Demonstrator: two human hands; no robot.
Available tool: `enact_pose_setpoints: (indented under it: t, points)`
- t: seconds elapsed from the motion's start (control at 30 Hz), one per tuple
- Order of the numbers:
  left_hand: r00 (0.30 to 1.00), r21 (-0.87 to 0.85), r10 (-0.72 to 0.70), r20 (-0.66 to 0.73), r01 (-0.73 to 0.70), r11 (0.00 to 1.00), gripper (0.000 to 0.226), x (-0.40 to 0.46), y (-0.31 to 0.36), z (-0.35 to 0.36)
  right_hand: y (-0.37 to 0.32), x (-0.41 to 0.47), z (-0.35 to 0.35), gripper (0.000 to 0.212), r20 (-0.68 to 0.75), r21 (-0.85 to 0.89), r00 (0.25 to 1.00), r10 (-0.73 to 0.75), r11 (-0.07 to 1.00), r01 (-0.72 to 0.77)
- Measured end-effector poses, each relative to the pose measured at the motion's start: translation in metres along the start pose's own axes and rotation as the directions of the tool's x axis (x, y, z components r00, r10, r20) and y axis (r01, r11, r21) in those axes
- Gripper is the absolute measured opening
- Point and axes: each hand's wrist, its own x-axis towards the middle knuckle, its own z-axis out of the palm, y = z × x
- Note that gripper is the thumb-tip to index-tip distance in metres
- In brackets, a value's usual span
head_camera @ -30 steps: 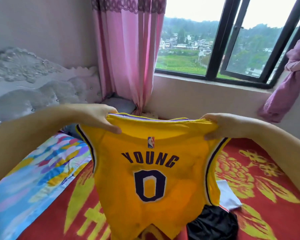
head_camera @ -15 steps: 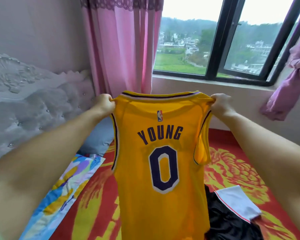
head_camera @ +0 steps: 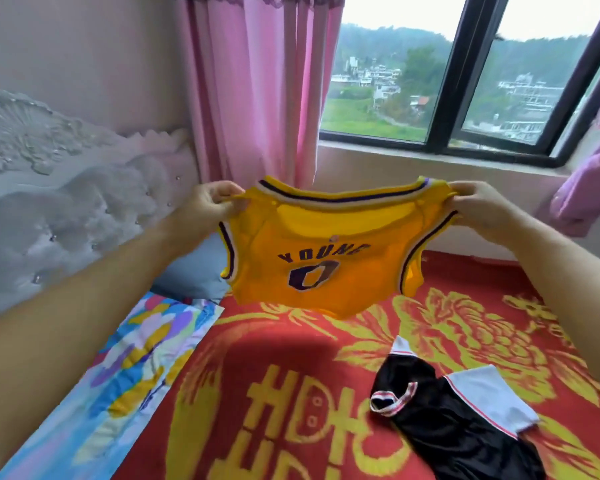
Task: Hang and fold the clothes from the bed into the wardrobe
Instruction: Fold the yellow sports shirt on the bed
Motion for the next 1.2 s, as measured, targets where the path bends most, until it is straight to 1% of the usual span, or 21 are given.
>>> enact_pose_setpoints:
  t: [0.03,0.07,0.13,0.17,0.23,0.3,0.37,0.43,0.47,0.53,0.67,0.73,0.83,0.87,0.9,0.97,1.0,1.03,1.13,1.2]
  points:
    - [0.995,0.035,-0.064,0.082,0.061,0.998,0.014,-0.017,-0.017,0.002,0.016,-0.01,0.006,0.036,0.1,-0.076,0.994,0.051,0.996,-0.044]
    - [0.975,0.095,-0.156,0.156,0.142,0.985,0.013,-0.042,-0.037,0.006,0.036,-0.025,0.016,0.036,0.192,-0.171,0.977,0.093,0.983,-0.06]
    - [0.895,0.245,-0.344,0.286,0.279,0.929,0.014,-0.089,-0.079,0.015,0.076,-0.059,0.041,0.031,0.338,-0.346,0.929,0.152,0.938,-0.028]
    - [0.847,0.317,-0.424,0.322,0.325,0.891,0.016,-0.117,-0.102,0.025,0.1,-0.08,0.056,0.028,0.406,-0.418,0.895,0.186,0.908,0.001]
    - [0.761,0.46,-0.541,0.358,0.361,0.811,0.015,-0.172,-0.146,0.049,0.152,-0.124,0.088,0.032,0.507,-0.497,0.83,0.233,0.866,0.06]
    - [0.678,0.577,-0.626,0.386,0.352,0.737,0.014,-0.223,-0.184,0.076,0.205,-0.172,0.116,0.033,0.551,-0.513,0.786,0.28,0.857,0.054]
    - [0.581,0.641,-0.702,0.411,0.363,0.676,0.014,-0.273,-0.214,0.101,0.252,-0.218,0.14,0.029,0.572,-0.548,0.746,0.341,0.835,0.039]
    - [0.507,0.68,-0.738,0.445,0.344,0.647,0.015,-0.321,-0.244,0.126,0.295,-0.26,0.16,0.028,0.585,-0.578,0.696,0.417,0.816,-0.003]
    - [0.478,0.693,-0.754,0.451,0.345,0.633,0.017,-0.34,-0.255,0.135,0.311,-0.277,0.167,0.032,0.586,-0.593,0.672,0.453,0.805,-0.026]
    - [0.396,0.714,-0.795,0.461,0.367,0.597,0.018,-0.376,-0.277,0.152,0.338,-0.31,0.179,0.041,0.607,-0.618,0.61,0.509,0.785,-0.042]
    - [0.214,0.732,-0.824,0.524,0.381,0.564,0.023,-0.425,-0.298,0.168,0.356,-0.352,0.194,0.041,0.734,-0.617,0.368,0.571,0.787,0.009]
    - [0.153,0.731,-0.824,0.545,0.395,0.557,0.024,-0.432,-0.302,0.167,0.359,-0.359,0.198,0.042,0.76,-0.622,0.275,0.589,0.782,0.043]
    - [0.036,0.715,-0.821,0.57,0.472,0.516,0.02,-0.413,-0.308,0.158,0.356,-0.345,0.201,0.038,0.751,-0.643,0.186,0.634,0.766,-0.014]
    - [0.012,0.713,-0.815,0.579,0.478,0.514,0.02,-0.405,-0.31,0.155,0.353,-0.336,0.201,0.033,0.754,-0.642,0.158,0.637,0.766,-0.027]
    - [0.003,0.714,-0.81,0.586,0.47,0.519,0.02,-0.388,-0.317,0.149,0.354,-0.319,0.205,0.03,0.756,-0.641,0.139,0.639,0.767,-0.041]
    - [0.021,0.693,-0.794,0.608,0.473,0.543,0.018,-0.355,-0.329,0.14,0.351,-0.286,0.209,0.024,0.752,-0.647,0.125,0.648,0.761,-0.052]
    - [0.029,0.678,-0.787,0.617,0.488,0.55,0.015,-0.33,-0.343,0.133,0.353,-0.26,0.215,0.023,0.739,-0.658,0.146,0.657,0.751,-0.052]
    - [0.041,0.666,-0.786,0.617,0.504,0.549,0.012,-0.303,-0.355,0.126,0.356,-0.235,0.219,0.023,0.721,-0.671,0.181,0.669,0.739,-0.055]
    - [0.106,0.623,-0.813,0.572,0.589,0.515,0.02,-0.21,-0.394,0.101,0.36,-0.146,0.23,0.023,0.649,-0.686,0.297,0.7,0.708,-0.167]
    - [0.167,0.618,-0.83,0.533,0.593,0.516,0.019,-0.149,-0.414,0.086,0.362,-0.086,0.239,0.028,0.58,-0.707,0.407,0.705,0.684,-0.178]
